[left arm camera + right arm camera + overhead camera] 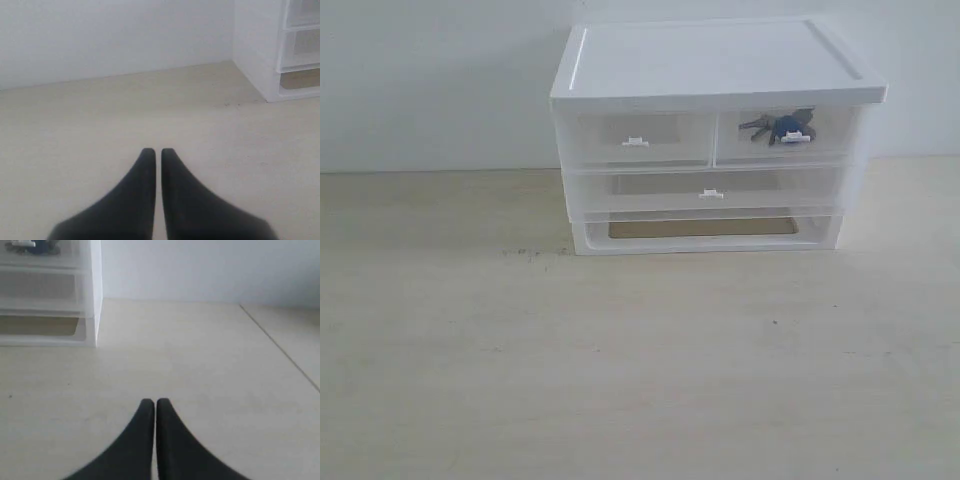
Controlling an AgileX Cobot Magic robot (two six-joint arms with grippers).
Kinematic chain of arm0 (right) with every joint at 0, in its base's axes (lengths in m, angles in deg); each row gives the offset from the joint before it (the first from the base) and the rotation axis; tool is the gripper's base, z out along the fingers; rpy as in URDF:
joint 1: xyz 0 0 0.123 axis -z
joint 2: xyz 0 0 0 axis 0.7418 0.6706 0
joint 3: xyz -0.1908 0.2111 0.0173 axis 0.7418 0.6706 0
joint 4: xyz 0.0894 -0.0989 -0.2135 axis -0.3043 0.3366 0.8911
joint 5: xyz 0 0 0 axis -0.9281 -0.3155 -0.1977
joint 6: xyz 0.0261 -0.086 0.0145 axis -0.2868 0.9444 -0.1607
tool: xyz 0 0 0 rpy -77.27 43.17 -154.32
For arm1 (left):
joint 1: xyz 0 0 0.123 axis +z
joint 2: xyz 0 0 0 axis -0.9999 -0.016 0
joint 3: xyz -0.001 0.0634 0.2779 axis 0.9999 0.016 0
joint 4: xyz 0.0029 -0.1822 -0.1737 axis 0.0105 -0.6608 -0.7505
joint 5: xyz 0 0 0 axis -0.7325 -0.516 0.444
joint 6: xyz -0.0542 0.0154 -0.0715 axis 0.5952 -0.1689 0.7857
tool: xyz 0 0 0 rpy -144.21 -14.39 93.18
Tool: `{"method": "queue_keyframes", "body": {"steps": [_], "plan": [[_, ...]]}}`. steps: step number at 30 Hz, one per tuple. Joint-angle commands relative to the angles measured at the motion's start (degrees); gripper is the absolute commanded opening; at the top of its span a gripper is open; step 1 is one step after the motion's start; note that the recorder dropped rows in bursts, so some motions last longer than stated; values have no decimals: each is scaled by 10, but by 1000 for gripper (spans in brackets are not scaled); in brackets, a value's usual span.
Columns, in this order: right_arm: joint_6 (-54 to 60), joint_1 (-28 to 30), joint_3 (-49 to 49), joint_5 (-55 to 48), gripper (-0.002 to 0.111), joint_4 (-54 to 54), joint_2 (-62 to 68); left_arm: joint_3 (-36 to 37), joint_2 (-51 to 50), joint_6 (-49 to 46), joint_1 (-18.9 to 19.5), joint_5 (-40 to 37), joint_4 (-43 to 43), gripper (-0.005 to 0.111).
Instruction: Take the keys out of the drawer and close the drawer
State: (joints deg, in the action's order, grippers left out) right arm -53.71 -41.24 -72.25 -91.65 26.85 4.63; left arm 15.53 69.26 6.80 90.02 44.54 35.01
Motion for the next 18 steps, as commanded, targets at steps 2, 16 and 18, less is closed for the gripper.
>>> {"method": "queue_keyframes", "body": {"steps": [2, 16, 18], "plan": [[9, 2, -1, 128, 0, 10, -3, 2, 1, -32, -2, 27, 36, 4], [9, 2, -1, 425, 0, 10, -3, 2, 1, -14, -2, 328, 36, 4], [6, 2, -1, 437, 0, 10, -3, 2, 1, 30, -2, 377, 36, 4]]}}
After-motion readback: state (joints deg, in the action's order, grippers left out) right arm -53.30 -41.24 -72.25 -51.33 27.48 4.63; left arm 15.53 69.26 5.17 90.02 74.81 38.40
